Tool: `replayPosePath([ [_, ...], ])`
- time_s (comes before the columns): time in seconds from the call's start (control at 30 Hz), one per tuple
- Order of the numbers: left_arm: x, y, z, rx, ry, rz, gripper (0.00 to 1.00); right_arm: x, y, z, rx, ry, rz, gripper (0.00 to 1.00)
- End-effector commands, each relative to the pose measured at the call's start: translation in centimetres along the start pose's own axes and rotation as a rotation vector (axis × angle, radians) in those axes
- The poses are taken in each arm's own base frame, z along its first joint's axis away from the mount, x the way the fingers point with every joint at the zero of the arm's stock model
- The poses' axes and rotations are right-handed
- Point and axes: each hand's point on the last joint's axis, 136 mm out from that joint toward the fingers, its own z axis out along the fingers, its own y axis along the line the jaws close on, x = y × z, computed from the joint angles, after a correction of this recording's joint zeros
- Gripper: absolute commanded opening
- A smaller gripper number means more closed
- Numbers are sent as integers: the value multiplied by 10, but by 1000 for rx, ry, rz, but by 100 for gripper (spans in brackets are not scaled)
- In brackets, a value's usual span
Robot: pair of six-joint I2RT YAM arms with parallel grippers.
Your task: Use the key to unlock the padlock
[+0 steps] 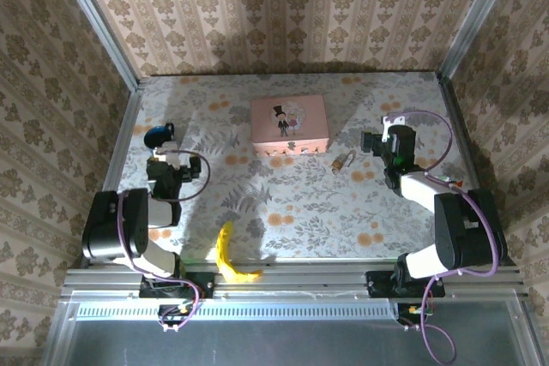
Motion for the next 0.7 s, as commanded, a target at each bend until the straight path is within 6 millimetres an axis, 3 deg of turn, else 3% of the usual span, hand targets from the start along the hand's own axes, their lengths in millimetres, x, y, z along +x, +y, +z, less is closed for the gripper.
replayPosePath([
  [0.0,-21,0,1,49,-90,-5,100,-32,4,-10,-54,-116,-5,100],
  [0.2,-22,-21,13,194,-26,35,100,-33,4,-28,-87,-166,26,100],
  [0.4,-21,-23,13,198,-26,40,100,-18,-1,-41,-114,-171,91,100],
  [0.57,-21,-23,13,197,-25,42,100,10,-4,-37,-127,-168,109,100],
  [0.67,-21,-23,14,199,-25,44,100,15,-6,-31,-160,-184,154,100],
])
